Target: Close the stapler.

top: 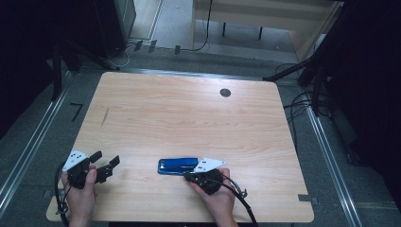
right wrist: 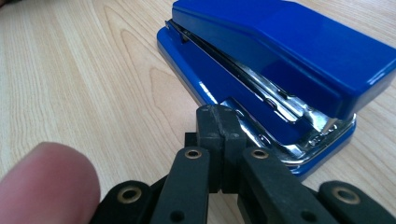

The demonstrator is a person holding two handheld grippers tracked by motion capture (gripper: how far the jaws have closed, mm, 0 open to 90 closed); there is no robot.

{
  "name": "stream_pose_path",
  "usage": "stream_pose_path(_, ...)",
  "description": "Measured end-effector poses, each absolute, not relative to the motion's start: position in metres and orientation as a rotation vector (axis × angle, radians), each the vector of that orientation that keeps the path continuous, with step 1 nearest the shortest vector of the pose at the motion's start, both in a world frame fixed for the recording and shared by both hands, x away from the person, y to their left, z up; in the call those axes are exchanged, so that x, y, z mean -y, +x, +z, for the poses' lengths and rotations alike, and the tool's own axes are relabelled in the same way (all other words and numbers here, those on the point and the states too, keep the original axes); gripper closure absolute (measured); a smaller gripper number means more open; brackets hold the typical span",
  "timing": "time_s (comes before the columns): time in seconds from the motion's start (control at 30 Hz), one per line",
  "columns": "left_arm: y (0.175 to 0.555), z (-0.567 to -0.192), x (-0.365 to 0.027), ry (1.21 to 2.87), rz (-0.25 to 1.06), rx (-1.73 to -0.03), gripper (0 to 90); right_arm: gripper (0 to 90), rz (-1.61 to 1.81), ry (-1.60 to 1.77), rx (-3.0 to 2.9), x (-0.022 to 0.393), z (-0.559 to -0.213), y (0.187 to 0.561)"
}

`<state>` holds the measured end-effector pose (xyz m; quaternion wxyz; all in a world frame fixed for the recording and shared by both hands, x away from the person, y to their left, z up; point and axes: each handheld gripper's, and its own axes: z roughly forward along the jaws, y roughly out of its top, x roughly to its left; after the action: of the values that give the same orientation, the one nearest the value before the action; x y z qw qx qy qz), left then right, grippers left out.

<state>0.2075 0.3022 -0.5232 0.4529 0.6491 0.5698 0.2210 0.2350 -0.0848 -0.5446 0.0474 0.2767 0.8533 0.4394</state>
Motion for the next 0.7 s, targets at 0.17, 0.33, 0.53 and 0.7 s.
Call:
stream_pose_path(0.17, 0.208, -0.524, -0.301, 1.612, 0.541, -1.4, 21.9, 90.0, 1.334, 0.855, -2.592, 0.082, -0.544, 0.234)
stream_pose_path(0.33, 0.209, -0.525, -0.299, 1.623, 0.543, -1.398, 21.9, 90.0, 1.335, 0.859, -2.591, 0.081, -0.544, 0.234)
stream_pose_path(0.53, 0.209, -0.525, -0.296, 1.65, 0.551, -1.384, 21.8, 83.6, 1.481, 0.931, -2.538, 0.092, -0.542, 0.231)
stream_pose_path(0.7, 0.209, -0.525, -0.295, 1.659, 0.554, -1.384, 21.8, 67.3, 1.504, 0.94, -2.483, 0.104, -0.536, 0.229)
